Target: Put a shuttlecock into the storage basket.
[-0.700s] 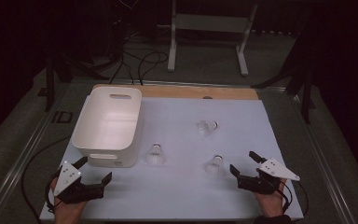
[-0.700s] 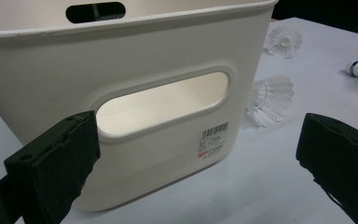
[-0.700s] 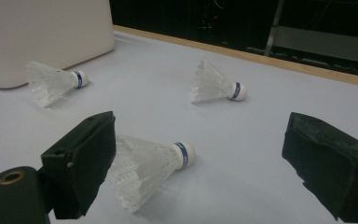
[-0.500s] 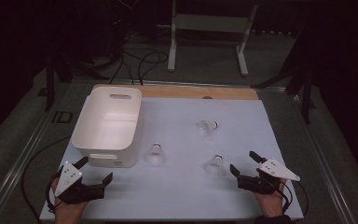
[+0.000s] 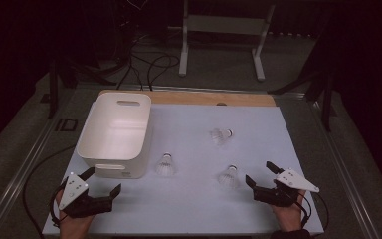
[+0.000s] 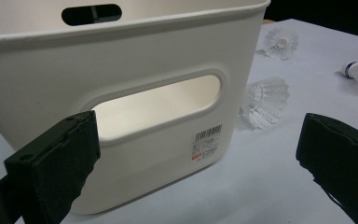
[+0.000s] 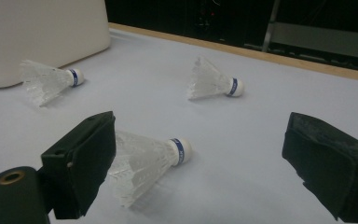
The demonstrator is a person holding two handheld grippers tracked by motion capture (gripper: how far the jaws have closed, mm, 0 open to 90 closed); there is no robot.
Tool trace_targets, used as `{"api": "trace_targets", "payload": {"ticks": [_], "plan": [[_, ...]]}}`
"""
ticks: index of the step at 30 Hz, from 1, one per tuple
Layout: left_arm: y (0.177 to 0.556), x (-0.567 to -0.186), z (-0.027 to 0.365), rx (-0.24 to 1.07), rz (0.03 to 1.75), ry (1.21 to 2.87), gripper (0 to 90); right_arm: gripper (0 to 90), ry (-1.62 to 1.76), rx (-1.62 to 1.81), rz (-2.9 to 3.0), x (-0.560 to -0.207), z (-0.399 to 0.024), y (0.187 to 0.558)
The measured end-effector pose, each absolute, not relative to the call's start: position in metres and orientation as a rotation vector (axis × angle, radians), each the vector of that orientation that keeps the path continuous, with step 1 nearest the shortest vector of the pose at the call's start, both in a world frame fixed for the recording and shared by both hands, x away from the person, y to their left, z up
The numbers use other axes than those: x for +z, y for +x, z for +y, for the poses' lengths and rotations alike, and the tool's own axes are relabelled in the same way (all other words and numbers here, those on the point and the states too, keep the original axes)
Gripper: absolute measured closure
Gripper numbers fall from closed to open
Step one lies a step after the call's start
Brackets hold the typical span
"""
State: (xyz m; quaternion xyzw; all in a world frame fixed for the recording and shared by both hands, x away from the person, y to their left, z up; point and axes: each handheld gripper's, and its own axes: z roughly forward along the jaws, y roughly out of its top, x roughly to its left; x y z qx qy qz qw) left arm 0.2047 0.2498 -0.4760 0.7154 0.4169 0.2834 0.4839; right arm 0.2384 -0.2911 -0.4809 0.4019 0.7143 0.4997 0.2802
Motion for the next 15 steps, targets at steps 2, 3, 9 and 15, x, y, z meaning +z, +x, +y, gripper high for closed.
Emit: {"api": "trace_targets", "payload": {"ticks": [2, 3, 9, 15], "plan": [[0.2051, -0.4756, 0.2495, 0.689, 1.015, 1.740, 0.3, 9.5, 1.090, 1.335, 1.919, -0.4818, -0.2911, 0.2386], [0.2057, -0.4751, 0.2492, 0.689, 1.015, 1.740, 0.3, 9.5, 1.089, 1.333, 1.922, -0.4822, -0.2914, 0.2392], [0.2068, -0.4702, 0.2454, 0.688, 1.002, 1.744, 0.3, 9.5, 1.096, 1.333, 1.917, -0.4828, -0.2909, 0.2397], [0.2095, -0.4685, 0.2412, 0.686, 0.989, 1.756, 0.3, 9.5, 1.101, 1.336, 1.911, -0.4829, -0.2913, 0.2396]]}}
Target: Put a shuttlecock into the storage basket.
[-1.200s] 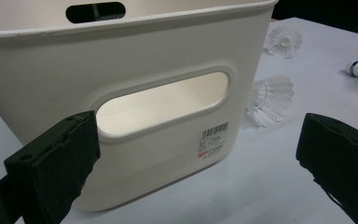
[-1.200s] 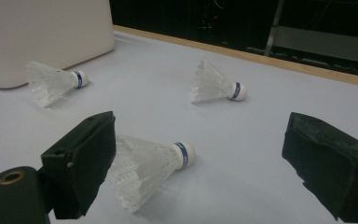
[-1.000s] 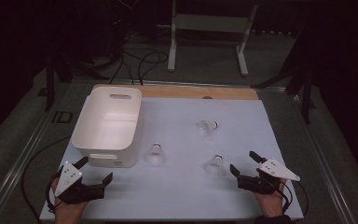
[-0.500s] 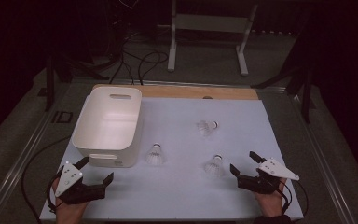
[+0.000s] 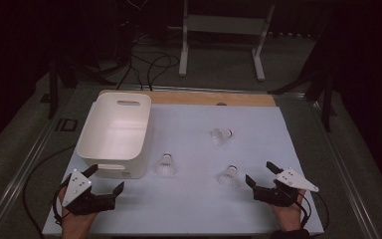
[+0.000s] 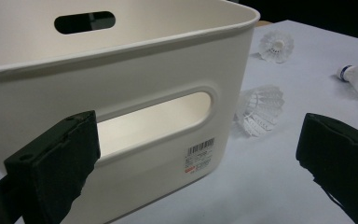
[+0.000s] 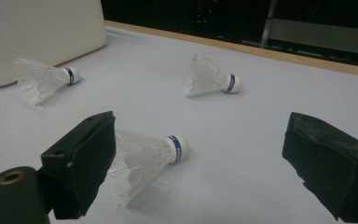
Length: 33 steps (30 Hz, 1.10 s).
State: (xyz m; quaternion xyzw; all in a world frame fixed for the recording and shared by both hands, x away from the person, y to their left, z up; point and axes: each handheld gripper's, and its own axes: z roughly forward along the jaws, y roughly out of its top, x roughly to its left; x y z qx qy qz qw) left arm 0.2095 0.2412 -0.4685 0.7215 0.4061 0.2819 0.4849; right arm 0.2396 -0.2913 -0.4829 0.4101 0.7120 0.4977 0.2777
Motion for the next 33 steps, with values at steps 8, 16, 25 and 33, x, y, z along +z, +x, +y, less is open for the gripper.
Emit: {"api": "trace_targets", "payload": {"ticks": [8, 16, 25, 33], "plan": [[0.210, -0.468, 0.239, 0.690, 0.978, 1.763, 0.3, 8.9, 1.099, 1.334, 1.919, -0.480, -0.289, 0.241], [0.210, -0.469, 0.240, 0.702, 0.983, 1.757, 0.3, 8.8, 1.083, 1.308, 1.953, -0.472, -0.280, 0.245], [0.212, -0.474, 0.240, 0.705, 0.994, 1.754, 0.3, 8.7, 1.019, 1.257, 2.023, -0.466, -0.271, 0.250], [0.213, -0.476, 0.240, 0.701, 0.995, 1.752, 0.3, 8.8, 0.975, 1.210, 2.087, -0.464, -0.259, 0.260]]}}
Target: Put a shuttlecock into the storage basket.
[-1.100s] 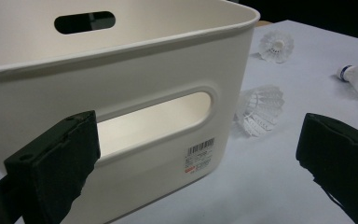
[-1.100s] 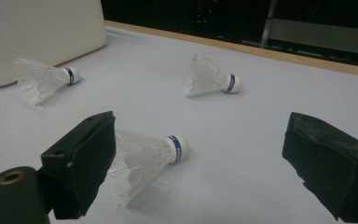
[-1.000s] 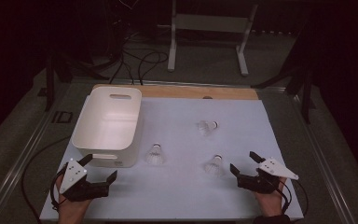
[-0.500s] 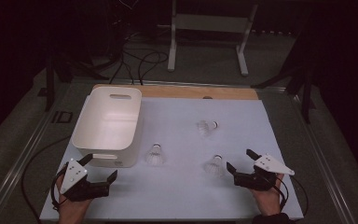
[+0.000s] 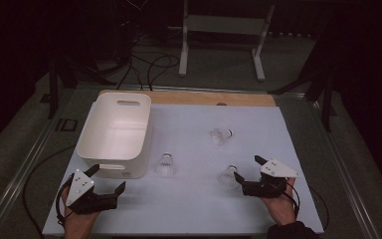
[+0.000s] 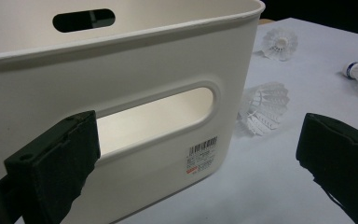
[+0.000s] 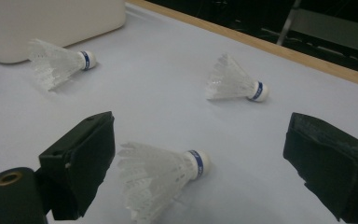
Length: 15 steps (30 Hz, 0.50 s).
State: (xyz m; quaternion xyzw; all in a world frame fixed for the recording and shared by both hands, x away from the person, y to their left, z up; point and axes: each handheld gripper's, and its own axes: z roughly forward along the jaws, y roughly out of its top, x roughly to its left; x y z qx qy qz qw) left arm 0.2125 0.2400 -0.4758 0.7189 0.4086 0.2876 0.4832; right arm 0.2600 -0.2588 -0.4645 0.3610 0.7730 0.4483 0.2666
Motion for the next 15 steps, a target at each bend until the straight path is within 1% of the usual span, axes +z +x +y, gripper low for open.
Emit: {"api": "trace_targets", "payload": {"ticks": [15], "plan": [[0.2128, -0.4800, 0.2376, 0.702, 0.993, 1.755, 0.3, 9.1, 0.959, 1.146, 2.142, -0.4749, -0.2492, 0.2649]]}}
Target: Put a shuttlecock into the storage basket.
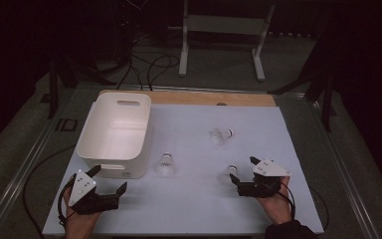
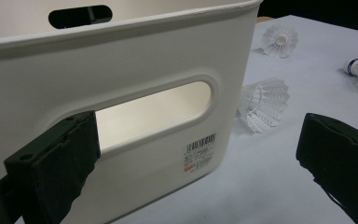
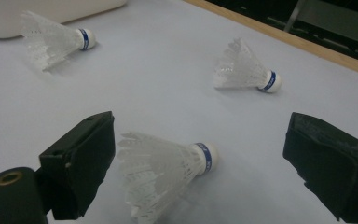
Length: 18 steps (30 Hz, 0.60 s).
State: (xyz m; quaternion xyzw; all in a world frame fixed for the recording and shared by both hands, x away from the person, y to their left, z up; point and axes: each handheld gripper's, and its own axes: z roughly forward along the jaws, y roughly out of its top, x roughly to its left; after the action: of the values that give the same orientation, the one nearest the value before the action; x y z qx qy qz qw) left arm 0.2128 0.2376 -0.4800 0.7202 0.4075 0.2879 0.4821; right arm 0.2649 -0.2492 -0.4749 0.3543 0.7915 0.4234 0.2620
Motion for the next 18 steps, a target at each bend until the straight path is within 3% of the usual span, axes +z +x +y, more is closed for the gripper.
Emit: {"api": "trace_targets", "payload": {"ticks": [14, 18], "plan": [[0.211, -0.481, 0.236, 0.700, 0.986, 1.763, 0.3, 15.5, 0.984, 1.075, 2.201, -0.486, -0.244, 0.268], [0.211, -0.482, 0.236, 0.698, 0.984, 1.762, 0.3, 22.0, 0.970, 1.048, 2.219, -0.489, -0.241, 0.269]]}}
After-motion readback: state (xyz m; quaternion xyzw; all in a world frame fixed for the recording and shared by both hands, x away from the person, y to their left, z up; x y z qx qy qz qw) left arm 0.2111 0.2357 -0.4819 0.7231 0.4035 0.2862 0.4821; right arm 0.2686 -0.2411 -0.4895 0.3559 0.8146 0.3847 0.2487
